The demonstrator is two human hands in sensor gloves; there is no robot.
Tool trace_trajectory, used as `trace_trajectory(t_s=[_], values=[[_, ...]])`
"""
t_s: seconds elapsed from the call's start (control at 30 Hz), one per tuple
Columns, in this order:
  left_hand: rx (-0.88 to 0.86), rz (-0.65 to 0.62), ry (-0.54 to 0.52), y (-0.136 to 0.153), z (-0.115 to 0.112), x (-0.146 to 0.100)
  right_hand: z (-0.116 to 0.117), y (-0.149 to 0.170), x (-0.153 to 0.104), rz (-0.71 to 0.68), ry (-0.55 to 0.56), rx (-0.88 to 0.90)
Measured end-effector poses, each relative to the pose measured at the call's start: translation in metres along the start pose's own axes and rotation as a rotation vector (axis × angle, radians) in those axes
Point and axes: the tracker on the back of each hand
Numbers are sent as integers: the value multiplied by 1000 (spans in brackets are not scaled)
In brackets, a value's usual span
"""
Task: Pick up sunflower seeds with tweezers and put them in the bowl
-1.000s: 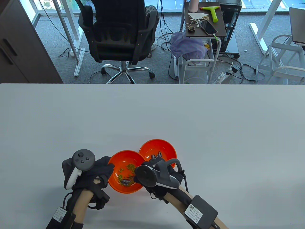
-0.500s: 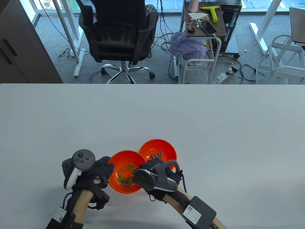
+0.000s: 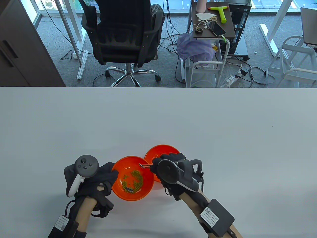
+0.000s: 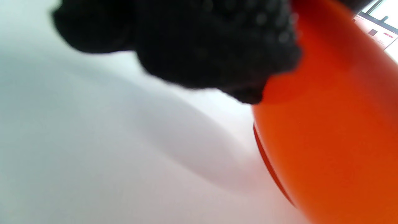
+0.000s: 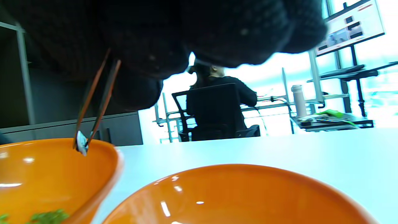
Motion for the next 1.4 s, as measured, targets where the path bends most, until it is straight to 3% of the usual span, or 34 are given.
trace_trajectory(t_s=[0.33, 1.17, 1.4], values=[[4, 2, 3, 0, 0, 0, 13, 22, 10, 73, -39, -42], [1, -1, 3, 0, 0, 0, 43, 24, 9, 83, -158, -242], [-1, -1, 2, 0, 1, 0, 32, 26, 10, 119, -87, -169]])
Point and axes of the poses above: the tracker on the back of each hand, its own y axis roughly to the little-finger side, its own x axis roughly from the wrist to the fingertips, z = x × y, and after that the axes turned 8 degrees about z, right-handed
